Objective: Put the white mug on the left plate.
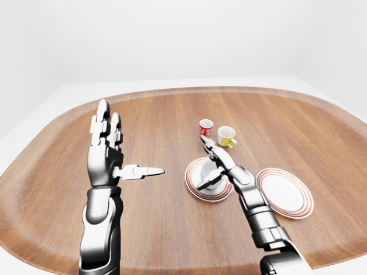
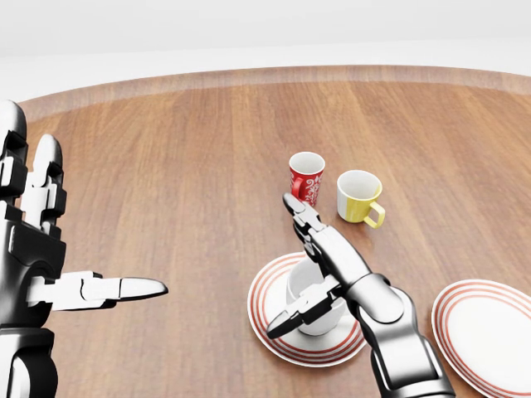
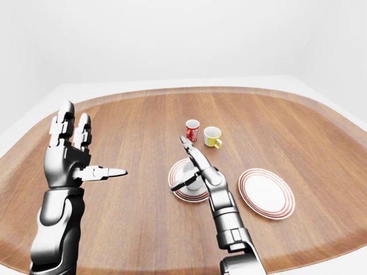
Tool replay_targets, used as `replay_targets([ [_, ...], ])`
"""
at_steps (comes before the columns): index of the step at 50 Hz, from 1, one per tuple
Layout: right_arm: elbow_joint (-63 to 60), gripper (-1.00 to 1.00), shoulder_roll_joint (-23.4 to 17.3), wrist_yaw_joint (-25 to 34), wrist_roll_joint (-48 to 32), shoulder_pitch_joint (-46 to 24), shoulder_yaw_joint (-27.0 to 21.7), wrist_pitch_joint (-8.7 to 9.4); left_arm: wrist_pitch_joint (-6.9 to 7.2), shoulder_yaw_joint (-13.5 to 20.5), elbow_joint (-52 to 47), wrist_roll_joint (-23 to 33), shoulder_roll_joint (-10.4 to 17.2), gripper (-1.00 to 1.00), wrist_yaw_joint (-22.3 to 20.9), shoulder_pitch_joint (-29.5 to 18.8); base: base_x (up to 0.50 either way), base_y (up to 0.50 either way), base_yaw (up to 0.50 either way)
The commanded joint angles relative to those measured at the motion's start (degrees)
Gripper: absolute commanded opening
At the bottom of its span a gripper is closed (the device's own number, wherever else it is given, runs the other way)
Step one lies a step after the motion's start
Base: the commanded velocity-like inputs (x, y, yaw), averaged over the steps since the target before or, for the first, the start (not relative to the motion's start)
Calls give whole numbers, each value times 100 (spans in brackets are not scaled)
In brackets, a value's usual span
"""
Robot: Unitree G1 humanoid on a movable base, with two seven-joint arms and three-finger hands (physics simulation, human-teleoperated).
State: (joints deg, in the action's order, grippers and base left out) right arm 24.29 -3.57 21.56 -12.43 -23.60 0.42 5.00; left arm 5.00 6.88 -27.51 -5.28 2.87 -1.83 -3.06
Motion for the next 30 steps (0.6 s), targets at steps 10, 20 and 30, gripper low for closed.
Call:
replay_targets([
  [10, -321, 100, 9, 46, 18, 37, 17, 0, 0, 7, 16, -4, 3, 100, 1, 4, 0, 0, 0],
  [20, -769, 100, 42, 127, 57, 77, 48, 0, 0, 15, 11, -7, 5, 100, -3, 10, 0, 0, 0],
  [30, -704, 100, 28, 125, 62, 61, 39, 0, 0, 13, -23, -11, 2, 100, -6, 22, 0, 0, 0],
])
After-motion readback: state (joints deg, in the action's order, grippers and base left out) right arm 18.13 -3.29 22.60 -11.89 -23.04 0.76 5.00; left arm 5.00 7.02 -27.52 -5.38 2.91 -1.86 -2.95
